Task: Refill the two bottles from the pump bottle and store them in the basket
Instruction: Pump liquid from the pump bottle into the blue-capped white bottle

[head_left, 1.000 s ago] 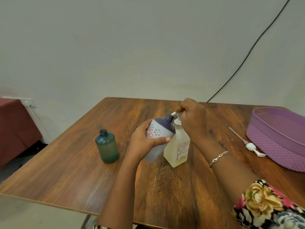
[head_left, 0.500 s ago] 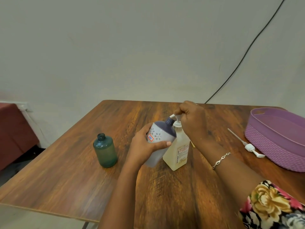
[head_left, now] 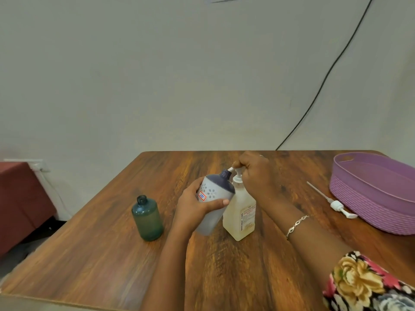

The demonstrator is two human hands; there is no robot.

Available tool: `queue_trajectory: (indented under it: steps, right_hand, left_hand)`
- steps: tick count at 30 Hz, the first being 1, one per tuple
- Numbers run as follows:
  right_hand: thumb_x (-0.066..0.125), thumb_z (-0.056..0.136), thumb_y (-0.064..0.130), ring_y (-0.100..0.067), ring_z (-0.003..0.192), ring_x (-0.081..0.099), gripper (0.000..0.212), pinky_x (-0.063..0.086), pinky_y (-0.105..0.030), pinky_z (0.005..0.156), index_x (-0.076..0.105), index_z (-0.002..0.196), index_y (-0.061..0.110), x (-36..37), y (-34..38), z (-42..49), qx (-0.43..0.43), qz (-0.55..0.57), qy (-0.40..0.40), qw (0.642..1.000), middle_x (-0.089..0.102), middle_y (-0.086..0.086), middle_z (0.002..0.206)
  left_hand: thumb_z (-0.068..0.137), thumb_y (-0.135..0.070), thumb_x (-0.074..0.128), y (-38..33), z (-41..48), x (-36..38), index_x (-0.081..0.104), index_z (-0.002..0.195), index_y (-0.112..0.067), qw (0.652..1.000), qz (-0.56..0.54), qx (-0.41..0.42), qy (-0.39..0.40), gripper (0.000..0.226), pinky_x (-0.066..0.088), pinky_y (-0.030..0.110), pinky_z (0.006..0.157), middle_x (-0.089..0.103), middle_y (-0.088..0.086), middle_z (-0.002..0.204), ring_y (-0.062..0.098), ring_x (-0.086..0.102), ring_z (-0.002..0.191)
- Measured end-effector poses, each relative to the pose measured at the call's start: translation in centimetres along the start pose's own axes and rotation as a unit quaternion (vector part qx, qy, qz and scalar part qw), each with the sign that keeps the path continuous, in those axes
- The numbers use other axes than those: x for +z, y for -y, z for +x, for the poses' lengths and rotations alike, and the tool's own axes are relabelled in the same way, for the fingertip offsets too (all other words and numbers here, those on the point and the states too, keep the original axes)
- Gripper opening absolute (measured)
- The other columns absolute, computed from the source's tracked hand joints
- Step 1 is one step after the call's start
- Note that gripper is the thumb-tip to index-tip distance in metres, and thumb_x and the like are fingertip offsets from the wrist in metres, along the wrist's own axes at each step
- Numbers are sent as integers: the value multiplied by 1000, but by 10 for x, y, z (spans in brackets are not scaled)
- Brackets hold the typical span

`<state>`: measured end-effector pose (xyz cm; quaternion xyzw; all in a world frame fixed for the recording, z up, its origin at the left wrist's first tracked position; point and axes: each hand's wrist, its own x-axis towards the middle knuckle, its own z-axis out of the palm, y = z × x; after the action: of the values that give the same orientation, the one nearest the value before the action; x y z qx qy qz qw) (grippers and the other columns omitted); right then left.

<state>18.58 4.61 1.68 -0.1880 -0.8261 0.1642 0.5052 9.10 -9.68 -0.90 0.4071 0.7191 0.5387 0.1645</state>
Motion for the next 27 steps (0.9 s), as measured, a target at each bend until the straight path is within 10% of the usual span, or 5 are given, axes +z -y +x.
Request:
queue_trajectory:
  steps: [27]
  right_hand:
    - [40, 70, 2, -22, 59, 54, 24, 45, -32, 55, 62, 61, 3, 6, 4, -3, -17, 4, -49, 999, 60, -7, 63]
  left_hand:
    - [49, -47, 74, 2, 7, -4, 49, 107, -40, 999, -2, 20, 30, 64, 45, 20, 66, 59, -15, 101, 5, 58, 88]
